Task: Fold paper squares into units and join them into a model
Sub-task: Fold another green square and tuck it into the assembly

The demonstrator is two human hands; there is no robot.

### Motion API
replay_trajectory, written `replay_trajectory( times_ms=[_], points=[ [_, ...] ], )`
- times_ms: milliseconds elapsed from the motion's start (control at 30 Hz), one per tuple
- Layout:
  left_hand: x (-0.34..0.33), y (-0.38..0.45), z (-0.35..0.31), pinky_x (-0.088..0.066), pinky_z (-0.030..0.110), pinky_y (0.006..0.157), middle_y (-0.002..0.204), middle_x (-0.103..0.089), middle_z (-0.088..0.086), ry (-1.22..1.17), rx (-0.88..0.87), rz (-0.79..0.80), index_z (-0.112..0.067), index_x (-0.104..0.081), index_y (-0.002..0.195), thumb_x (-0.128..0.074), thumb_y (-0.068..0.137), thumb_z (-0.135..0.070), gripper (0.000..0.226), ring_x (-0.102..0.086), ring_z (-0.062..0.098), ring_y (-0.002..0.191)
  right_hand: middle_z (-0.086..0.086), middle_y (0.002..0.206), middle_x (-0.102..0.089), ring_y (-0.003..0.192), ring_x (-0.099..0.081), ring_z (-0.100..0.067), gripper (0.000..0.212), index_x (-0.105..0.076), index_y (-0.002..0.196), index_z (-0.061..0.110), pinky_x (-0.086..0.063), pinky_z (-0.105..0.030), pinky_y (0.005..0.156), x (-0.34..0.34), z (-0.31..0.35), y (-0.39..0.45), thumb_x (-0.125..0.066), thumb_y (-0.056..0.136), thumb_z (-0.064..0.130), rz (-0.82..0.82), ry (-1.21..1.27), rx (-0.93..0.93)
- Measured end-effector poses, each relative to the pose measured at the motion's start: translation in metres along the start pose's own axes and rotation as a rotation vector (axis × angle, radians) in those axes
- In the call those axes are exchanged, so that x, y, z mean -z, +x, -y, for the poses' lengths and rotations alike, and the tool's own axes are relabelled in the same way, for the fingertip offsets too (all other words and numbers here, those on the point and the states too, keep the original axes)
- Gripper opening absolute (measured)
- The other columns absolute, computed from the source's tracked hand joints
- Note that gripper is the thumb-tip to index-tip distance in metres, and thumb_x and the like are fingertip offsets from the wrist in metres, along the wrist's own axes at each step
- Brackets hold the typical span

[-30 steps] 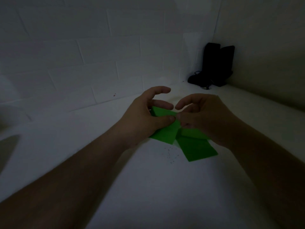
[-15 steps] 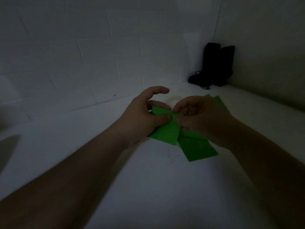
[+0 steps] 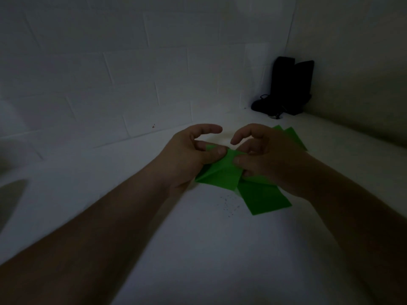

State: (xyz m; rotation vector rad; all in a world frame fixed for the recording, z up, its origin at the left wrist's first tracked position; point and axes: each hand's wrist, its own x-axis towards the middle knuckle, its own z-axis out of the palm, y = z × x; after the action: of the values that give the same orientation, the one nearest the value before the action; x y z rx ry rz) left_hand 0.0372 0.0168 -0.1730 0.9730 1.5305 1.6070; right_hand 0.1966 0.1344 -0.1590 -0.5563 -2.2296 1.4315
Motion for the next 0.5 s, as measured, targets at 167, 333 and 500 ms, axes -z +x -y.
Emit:
replay_trajectory(
  times_ms=[167,333,500],
  points=[
    [-0.0014,0.0001,0.0021,-0.061,0.046,0.086,0.092,-0.075,0.023,-0.022,0.037,-0.003,-0.008,-0.076,0.095,-0.071,0.089,0.001,0.012,-0.072,0.035,0.087,-0.008,0.075,-0.075,0.064,-0.072,-0.019,0.028,-0.068,0.095,0.020,-0.061,-0.033,0.063,0.0009,-0.0019,0.0004,-0.075,0.084,-0.005,-0.001,-0.010,0.007],
    [-0.0019,-0.0004,0.0008,-0.059,0.047,0.086,0.099,-0.074,0.028,0.014,0.036,0.006,-0.005,-0.075,0.105,-0.071,0.091,-0.001,0.016,-0.072,0.039,0.088,0.013,0.090,-0.078,0.081,-0.075,-0.005,0.036,-0.074,0.096,0.034,-0.059,-0.020,0.069,0.0028,0.0012,-0.0030,-0.079,0.081,0.001,0.076,-0.178,0.091],
    [-0.0019,-0.0011,-0.0003,-0.060,0.047,0.086,0.092,-0.075,0.024,0.103,0.003,-0.004,-0.014,-0.075,0.106,-0.071,0.091,-0.002,0.019,-0.074,0.042,0.090,0.030,0.069,-0.066,0.068,-0.063,0.011,0.032,-0.070,0.086,0.043,-0.044,-0.002,0.055,0.0036,0.0020,-0.0029,-0.084,0.079,0.015,0.051,-0.350,0.088]
  ],
)
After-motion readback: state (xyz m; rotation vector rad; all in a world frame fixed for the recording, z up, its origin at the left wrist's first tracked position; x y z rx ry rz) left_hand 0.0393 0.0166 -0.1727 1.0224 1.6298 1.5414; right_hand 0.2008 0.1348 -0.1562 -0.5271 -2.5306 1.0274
